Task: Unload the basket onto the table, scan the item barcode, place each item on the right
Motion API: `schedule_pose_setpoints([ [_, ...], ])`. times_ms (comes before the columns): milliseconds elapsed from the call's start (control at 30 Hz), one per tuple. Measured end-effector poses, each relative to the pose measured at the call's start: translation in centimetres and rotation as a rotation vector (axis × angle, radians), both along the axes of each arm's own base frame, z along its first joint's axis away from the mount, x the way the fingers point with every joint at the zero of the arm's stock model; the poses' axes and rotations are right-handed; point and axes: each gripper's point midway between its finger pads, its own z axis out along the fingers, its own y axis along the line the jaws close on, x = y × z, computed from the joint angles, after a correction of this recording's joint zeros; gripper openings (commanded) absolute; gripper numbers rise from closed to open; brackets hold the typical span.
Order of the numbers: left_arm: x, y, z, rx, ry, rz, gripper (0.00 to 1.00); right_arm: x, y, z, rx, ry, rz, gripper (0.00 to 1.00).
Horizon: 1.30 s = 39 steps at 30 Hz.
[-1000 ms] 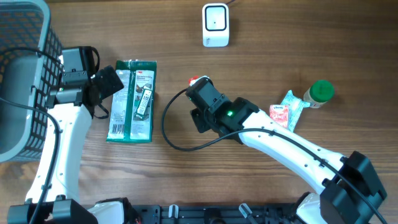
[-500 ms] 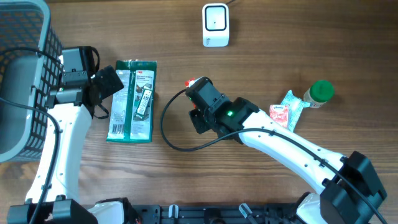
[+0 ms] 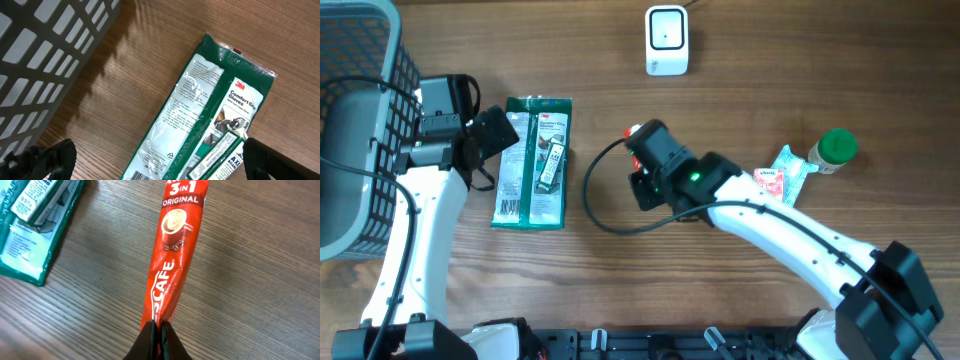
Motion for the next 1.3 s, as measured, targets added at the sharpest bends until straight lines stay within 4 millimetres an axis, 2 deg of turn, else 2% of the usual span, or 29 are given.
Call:
schedule_pose_setpoints([
  [267,0.0,0.0,0.0,0.000,0.000,0.000,1.00,0.2,-0.9,-0.1,0.137,0.141,-0.009,0.04],
  [467,0.0,0.0,0.0,0.000,0.000,0.000,1.00,-1.2,-2.4,-3.1,0.136,0.219,-0.021,0.04],
  [600,0.0,0.0,0.0,0.000,-0.001,0.000,1.00,-2.3,-2.0,-4.9,0.168,0.266,0.013,0.04],
  [767,0.0,0.0,0.0,0.000,0.000,0.000,1.00,-2.6,-1.8,-5.8,0.176,0.285,0.023,0.04],
  [800,0.0,0.0,0.0,0.000,0.000,0.000,1.00,-2.6,-1.8,-5.8,0.175,0.286,0.023,0.09],
  [867,0.0,0.0,0.0,0.000,0.000,0.000,1.00,-2.6,-1.8,-6.0,0.173,0.288,0.024,0.32],
  [1033,0.0,0.0,0.0,0.000,0.000,0.000,1.00,-2.3,-1.6,-6.1,0.177,0.276,0.032,0.62],
  [1100,0.0,0.0,0.0,0.000,0.000,0.000,1.00,-2.3,-1.7,-6.1,0.175,0.275,0.037,0.80],
  [1133,0.0,0.0,0.0,0.000,0.000,0.000,1.00,-2.5,-1.8,-6.1,0.169,0.283,0.036,0.84],
  [1200,0.0,0.0,0.0,0.000,0.000,0.000,1.00,-2.7,-1.9,-5.9,0.158,0.297,0.036,0.87],
  [1300,0.0,0.0,0.0,0.000,0.000,0.000,1.00,-2.1,-1.6,-4.5,0.156,0.292,0.034,0.87],
])
